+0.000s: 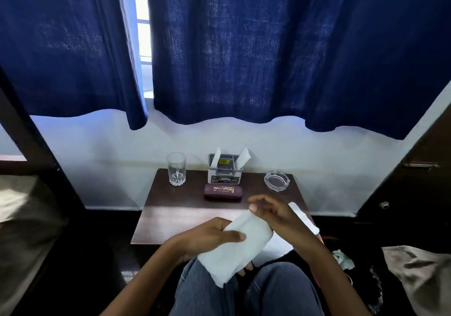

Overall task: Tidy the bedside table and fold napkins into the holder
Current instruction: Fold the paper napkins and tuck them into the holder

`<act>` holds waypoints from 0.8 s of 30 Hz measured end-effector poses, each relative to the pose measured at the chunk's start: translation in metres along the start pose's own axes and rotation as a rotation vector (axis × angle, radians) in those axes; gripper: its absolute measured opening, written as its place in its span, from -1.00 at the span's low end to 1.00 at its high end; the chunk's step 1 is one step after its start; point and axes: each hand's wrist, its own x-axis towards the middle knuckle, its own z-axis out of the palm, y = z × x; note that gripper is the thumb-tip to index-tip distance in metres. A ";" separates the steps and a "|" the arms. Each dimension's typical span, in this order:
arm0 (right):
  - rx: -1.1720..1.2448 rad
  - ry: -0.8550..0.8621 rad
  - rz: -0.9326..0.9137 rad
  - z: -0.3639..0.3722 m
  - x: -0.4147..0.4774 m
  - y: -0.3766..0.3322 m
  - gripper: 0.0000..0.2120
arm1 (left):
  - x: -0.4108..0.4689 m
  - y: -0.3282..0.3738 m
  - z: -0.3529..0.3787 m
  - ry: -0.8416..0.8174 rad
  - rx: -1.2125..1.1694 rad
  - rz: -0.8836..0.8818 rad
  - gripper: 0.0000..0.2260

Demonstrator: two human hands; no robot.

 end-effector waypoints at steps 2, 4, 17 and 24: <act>-0.022 0.000 -0.022 0.005 -0.002 0.003 -0.87 | 0.000 0.003 0.000 -0.004 0.007 0.010 -0.81; -0.001 0.037 -0.047 0.011 -0.002 0.006 -0.79 | 0.001 0.006 0.000 0.027 0.021 0.022 -0.75; 0.116 0.567 -0.203 0.000 0.005 0.004 -0.67 | -0.007 0.018 -0.021 0.232 -0.154 0.099 -0.83; 0.128 0.722 -0.218 0.006 0.011 0.013 -0.58 | 0.014 0.014 -0.019 0.570 -0.275 0.247 -0.90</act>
